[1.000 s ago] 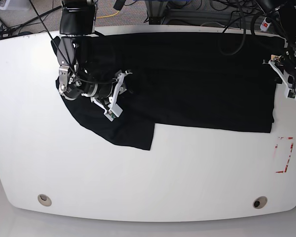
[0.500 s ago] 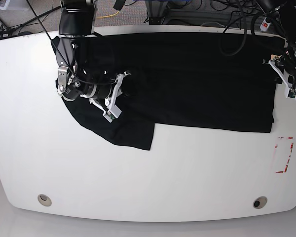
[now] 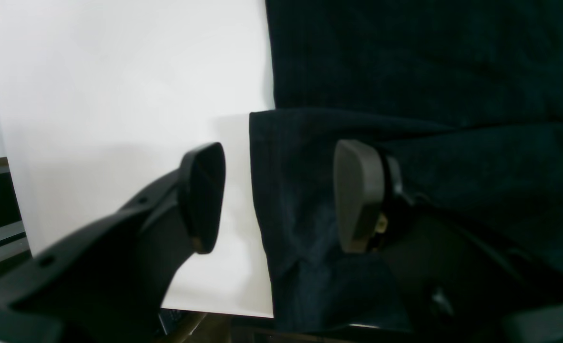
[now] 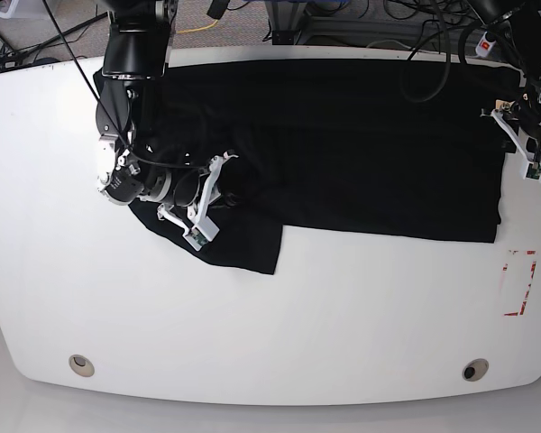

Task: Fold the T-shirt properly
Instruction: 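Pull the grasped sleeve fabric with the right gripper toward the shirt's end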

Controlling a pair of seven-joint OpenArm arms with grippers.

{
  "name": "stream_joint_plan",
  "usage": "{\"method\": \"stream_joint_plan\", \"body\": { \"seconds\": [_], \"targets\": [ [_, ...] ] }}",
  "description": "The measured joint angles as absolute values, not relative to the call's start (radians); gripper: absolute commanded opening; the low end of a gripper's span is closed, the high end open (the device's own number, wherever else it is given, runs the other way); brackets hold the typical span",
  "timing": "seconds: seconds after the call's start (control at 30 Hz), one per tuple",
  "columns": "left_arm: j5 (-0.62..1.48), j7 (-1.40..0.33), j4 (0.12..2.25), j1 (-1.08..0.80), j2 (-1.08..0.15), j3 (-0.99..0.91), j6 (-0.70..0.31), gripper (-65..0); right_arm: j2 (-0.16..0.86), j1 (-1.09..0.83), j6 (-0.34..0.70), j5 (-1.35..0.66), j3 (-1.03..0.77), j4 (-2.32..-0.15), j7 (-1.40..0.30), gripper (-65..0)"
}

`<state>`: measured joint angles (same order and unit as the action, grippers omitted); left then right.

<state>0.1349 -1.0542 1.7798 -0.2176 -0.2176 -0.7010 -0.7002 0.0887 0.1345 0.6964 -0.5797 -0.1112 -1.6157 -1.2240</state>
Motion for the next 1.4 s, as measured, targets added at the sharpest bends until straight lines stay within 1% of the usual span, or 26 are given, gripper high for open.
{"method": "stream_joint_plan", "body": {
  "seconds": [0.13,0.5,0.73,0.87,1.0,1.1,1.13,1.2,1.27,1.33,1.4],
  "targets": [
    [0.135,-1.052,1.78,-0.233,-0.22,-0.701,-0.7,-31.2,0.089,0.163,0.696,-0.58,-0.11,-1.612,-1.223,-65.0],
    [0.135,-1.051,1.779,-0.236,-0.22,-0.701,-0.7,-31.2,0.089,0.213,0.696,-0.58,-0.112,-1.517,-1.222,-65.0],
    [0.135,-1.051,1.779,-0.236,-0.22,-0.701,-0.7,-31.2,0.089,0.239,0.696,-0.58,-0.109,-1.514,-1.199,-65.0],
    [0.135,-1.051,1.779,-0.236,-0.22,-0.701,-0.7,-31.2,0.089,0.262,0.696,-0.58,-0.109,-1.47,-1.191,-65.0],
    [0.135,-1.051,1.779,-0.236,-0.22,-0.701,-0.7,-31.2,0.112,0.274,0.696,-0.58,-0.109,-1.43,-1.151,-64.4],
    [0.135,-1.051,1.779,-0.236,-0.22,-0.701,-0.7,-31.2,0.128,0.287,0.696,-0.579,-0.111,-1.408,-1.153,-48.0],
    [0.135,-1.051,1.779,-0.235,-0.22,-0.701,-0.7,-31.2,0.128,0.29,0.696,-0.578,-0.112,-1.406,-1.153,-38.8],
    [0.135,-1.051,1.779,-0.236,-0.22,-0.701,-0.7,-31.2,0.134,0.293,0.696,-0.584,-0.113,-1.405,-1.149,-23.1],
    [0.134,-1.052,1.779,-0.236,-0.22,-0.701,-0.7,-31.2,0.147,0.293,0.697,-0.586,-0.111,-1.405,-1.143,-10.3],
    [0.135,-1.052,1.779,-0.235,-0.22,-0.701,-0.7,-31.2,0.165,0.296,0.697,-0.584,-0.115,-1.405,-1.142,-6.8],
    [0.135,-1.051,1.779,-0.233,-0.22,-0.701,-0.7,-31.2,0.184,0.303,0.699,-0.582,-0.148,-1.401,-1.144,-8.1]
  ]
}}
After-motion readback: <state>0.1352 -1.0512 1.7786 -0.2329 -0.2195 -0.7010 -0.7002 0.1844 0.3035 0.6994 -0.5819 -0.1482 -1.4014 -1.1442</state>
